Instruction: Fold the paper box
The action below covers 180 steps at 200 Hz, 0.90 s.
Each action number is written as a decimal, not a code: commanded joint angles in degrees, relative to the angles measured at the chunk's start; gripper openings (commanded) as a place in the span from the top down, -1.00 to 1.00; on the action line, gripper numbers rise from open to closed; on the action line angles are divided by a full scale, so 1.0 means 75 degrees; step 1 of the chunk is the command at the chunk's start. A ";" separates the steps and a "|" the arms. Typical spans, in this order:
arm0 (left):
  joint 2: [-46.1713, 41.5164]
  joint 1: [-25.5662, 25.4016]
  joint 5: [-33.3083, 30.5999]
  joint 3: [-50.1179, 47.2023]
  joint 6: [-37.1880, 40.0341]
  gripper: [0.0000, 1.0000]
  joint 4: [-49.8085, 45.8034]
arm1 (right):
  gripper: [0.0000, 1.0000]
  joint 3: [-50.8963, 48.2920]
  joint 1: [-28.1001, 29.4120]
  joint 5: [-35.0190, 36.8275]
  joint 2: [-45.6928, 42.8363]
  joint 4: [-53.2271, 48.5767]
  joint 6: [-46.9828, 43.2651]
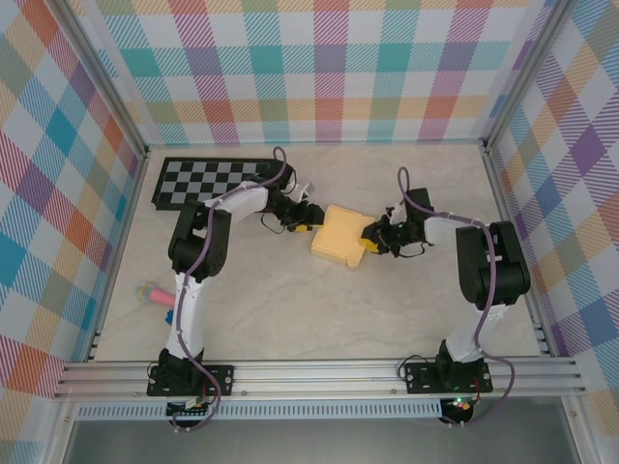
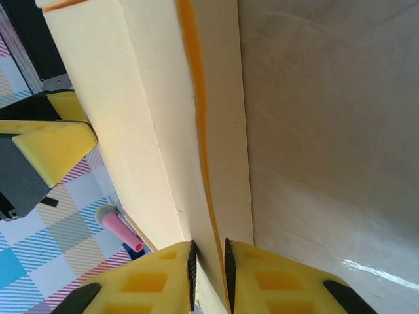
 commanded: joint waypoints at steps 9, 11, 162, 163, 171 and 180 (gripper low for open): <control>-0.0982 0.0391 0.0687 -0.0322 -0.0370 -0.21 0.1180 | 0.65 0.0419 0.0012 -0.0335 0.0063 -0.0172 -0.0652; -0.1051 0.0411 0.0695 -0.0344 -0.0353 -0.23 0.1240 | 0.67 0.0433 0.0012 -0.0359 0.0080 -0.0196 -0.0692; -0.0925 -0.0892 0.0205 0.0867 0.8917 -1.00 -0.1595 | 0.93 0.1794 0.0093 -0.0905 0.1139 -0.3035 -0.3592; -0.0941 -0.0901 0.0176 0.0807 0.8933 -1.00 -0.1560 | 0.93 0.1798 0.0094 -0.0913 0.1142 -0.3061 -0.3623; -0.1107 -0.0966 -0.0061 0.0425 0.8959 -1.00 -0.1176 | 0.93 0.1833 0.0094 -0.0957 0.1205 -0.3201 -0.3768; -0.1249 -0.0970 -0.0319 0.0020 0.8955 -1.00 -0.0707 | 0.93 0.1868 0.0099 -0.1059 0.1268 -0.3316 -0.3941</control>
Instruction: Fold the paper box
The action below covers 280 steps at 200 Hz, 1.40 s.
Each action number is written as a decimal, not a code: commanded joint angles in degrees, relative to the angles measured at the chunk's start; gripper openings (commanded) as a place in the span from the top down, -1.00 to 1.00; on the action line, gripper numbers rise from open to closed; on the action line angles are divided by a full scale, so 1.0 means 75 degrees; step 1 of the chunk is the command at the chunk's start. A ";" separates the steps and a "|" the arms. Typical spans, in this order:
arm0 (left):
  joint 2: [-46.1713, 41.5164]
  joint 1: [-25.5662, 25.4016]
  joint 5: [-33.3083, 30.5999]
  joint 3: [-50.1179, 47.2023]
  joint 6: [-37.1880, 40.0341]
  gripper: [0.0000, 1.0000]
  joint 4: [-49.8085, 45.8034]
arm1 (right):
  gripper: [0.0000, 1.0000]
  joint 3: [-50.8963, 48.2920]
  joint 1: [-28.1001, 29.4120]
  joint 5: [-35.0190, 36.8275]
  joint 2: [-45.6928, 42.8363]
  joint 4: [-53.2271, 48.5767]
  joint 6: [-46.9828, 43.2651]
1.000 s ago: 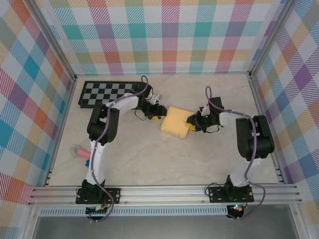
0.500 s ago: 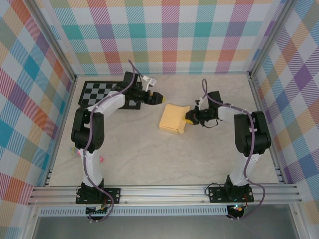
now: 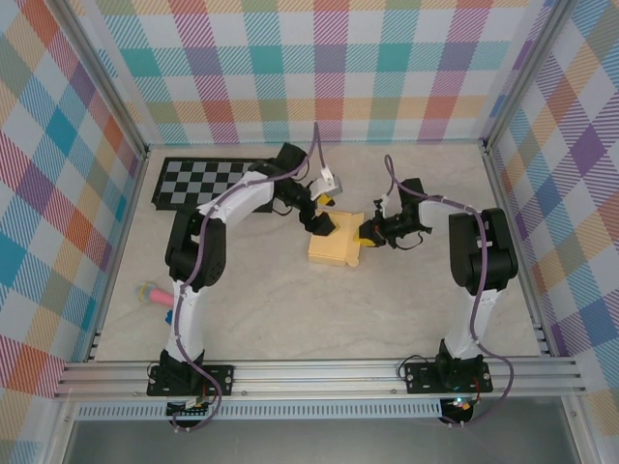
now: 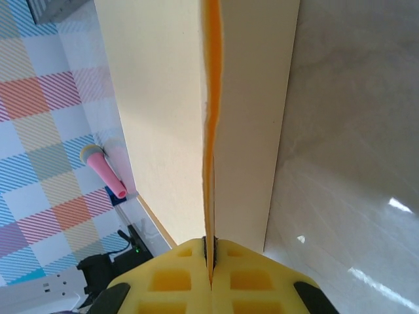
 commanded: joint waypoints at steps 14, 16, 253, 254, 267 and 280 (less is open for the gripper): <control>-0.0641 -0.0176 -0.1423 -0.1226 0.0603 -1.00 0.1280 | 0.94 0.0254 0.0076 -0.0166 0.0331 -0.1134 -0.1161; -0.0646 -0.0166 -0.1483 -0.1229 0.0534 -1.00 0.1365 | 0.94 0.0257 0.0076 -0.0158 0.0332 -0.1140 -0.1202; 0.1501 0.0286 -0.1217 0.1856 0.0926 0.14 -0.1981 | 1.00 0.1277 0.0615 0.0631 0.0589 -0.3045 -0.3027; 0.1507 0.0286 -0.1217 0.1856 0.0933 0.14 -0.1976 | 1.00 0.1277 0.0615 0.0630 0.0590 -0.3044 -0.3034; 0.1529 0.0283 -0.1238 0.1856 0.0997 0.23 -0.2006 | 1.00 0.1277 0.0627 0.0639 0.0573 -0.3042 -0.3007; 0.1581 0.0274 -0.1237 0.1889 0.1054 0.28 -0.2047 | 1.00 0.1277 0.0650 0.0595 0.0555 -0.3047 -0.3025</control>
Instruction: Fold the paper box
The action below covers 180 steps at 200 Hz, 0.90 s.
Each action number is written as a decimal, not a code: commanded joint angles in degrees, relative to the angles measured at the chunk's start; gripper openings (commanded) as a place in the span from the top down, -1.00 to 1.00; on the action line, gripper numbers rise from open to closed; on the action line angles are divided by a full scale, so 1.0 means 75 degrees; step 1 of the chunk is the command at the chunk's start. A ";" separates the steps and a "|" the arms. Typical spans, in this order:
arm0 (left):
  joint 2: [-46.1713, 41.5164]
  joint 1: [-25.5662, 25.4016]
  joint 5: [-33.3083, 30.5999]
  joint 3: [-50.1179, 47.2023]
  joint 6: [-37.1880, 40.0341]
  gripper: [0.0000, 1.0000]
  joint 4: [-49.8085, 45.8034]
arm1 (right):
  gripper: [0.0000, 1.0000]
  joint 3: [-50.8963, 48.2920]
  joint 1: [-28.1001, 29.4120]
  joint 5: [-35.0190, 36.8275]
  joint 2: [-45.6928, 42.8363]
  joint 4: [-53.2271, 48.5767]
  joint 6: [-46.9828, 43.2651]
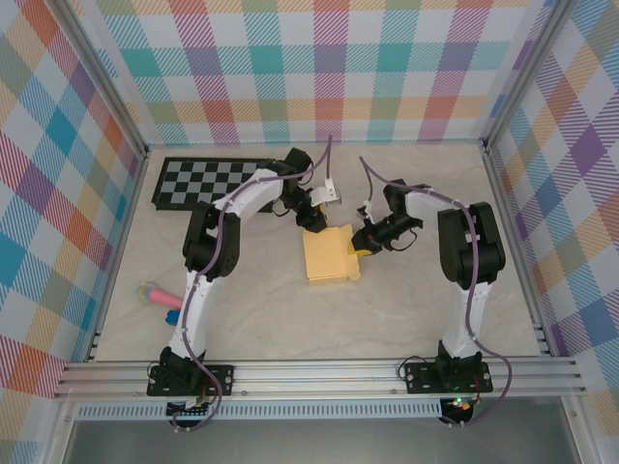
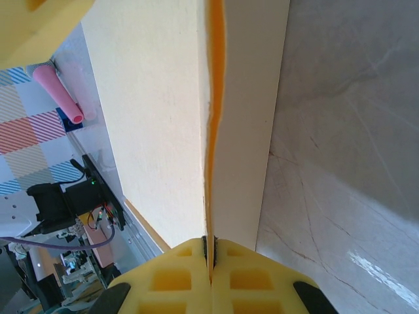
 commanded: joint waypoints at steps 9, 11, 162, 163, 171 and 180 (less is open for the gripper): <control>0.0152 0.0056 0.0225 0.0240 0.0284 0.32 -0.0379 | 1.00 0.0091 0.0091 0.0238 -0.0049 -0.0200 -0.0212; 0.0156 0.0056 0.0219 0.0239 0.0285 0.33 -0.0380 | 1.00 0.0091 0.0091 0.0241 -0.0051 -0.0202 -0.0195; 0.0461 -0.0114 0.0260 0.0414 0.0802 0.85 -0.0889 | 1.00 -0.0176 0.0173 0.0233 -0.0390 0.0054 -0.0009; 0.0462 -0.0117 0.0266 0.0414 0.0813 0.85 -0.0898 | 1.00 -0.0177 0.0173 0.0231 -0.0391 0.0055 -0.0011; 0.0460 -0.0131 0.0283 0.0413 0.0876 0.83 -0.0969 | 1.00 -0.0190 0.0173 0.0225 -0.0420 0.0082 -0.0002; 0.0451 -0.0143 0.0265 0.0405 0.0940 0.78 -0.1045 | 1.00 -0.0213 0.0184 0.0218 -0.0454 0.0102 0.0001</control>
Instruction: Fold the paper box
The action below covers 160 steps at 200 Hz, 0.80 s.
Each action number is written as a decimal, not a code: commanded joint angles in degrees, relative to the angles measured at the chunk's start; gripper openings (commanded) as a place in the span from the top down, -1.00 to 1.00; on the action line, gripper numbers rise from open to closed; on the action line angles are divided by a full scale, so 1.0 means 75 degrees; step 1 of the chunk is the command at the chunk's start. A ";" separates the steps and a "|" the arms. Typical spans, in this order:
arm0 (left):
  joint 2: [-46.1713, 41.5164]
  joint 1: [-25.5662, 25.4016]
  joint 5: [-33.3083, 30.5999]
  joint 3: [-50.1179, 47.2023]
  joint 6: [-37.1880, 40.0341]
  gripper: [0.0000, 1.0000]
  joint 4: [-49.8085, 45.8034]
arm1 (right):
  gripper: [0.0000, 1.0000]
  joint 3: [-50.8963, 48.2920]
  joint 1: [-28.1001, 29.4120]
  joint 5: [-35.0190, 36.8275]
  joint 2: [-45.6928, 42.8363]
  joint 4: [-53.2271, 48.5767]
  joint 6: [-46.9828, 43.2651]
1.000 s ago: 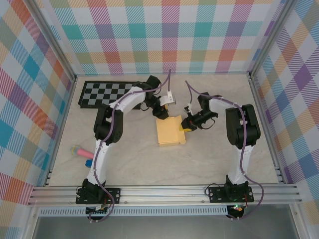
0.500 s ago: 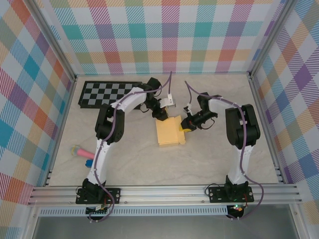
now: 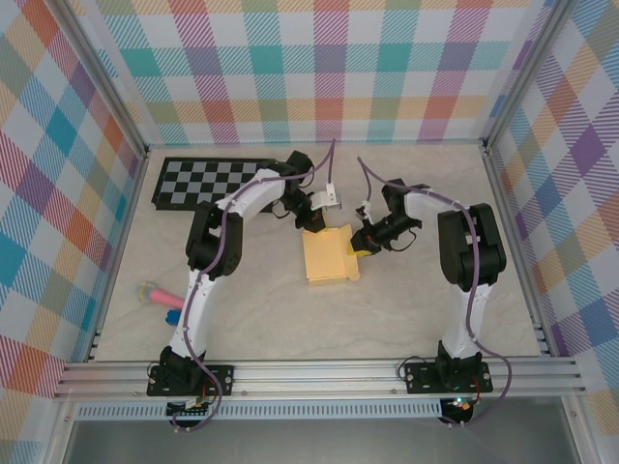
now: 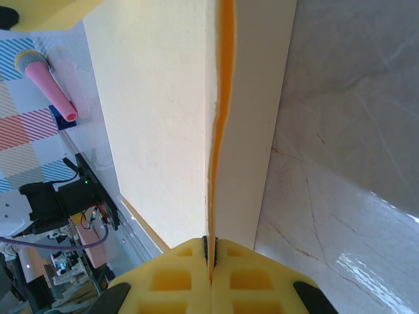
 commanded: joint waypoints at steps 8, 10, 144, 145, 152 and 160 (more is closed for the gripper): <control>0.0208 -0.0082 0.0148 0.0159 0.0407 0.74 -0.0574 | 1.00 -0.0161 0.0086 0.0049 -0.0307 0.0088 -0.0017; 0.0202 -0.0073 0.0157 0.0151 0.0421 0.73 -0.0588 | 1.00 -0.0161 0.0086 0.0052 -0.0309 0.0084 -0.0022; 0.0071 -0.0346 0.0000 -0.0157 0.1150 1.00 -0.0946 | 0.81 -0.0672 0.0157 -0.0035 -0.0908 0.0928 0.0597; 0.0065 -0.0343 0.0023 -0.0174 0.1159 1.00 -0.0936 | 0.78 -0.0680 0.0157 -0.0040 -0.0914 0.0943 0.0613; -0.0052 -0.0320 0.0156 -0.0306 0.1236 1.00 -0.0840 | 0.63 -0.0731 0.0156 -0.0019 -0.0991 0.1029 0.0691; -0.0201 -0.0288 0.0275 -0.0508 0.1273 1.00 -0.0668 | 0.45 -0.0768 0.0135 -0.0058 -0.1077 0.1078 0.0752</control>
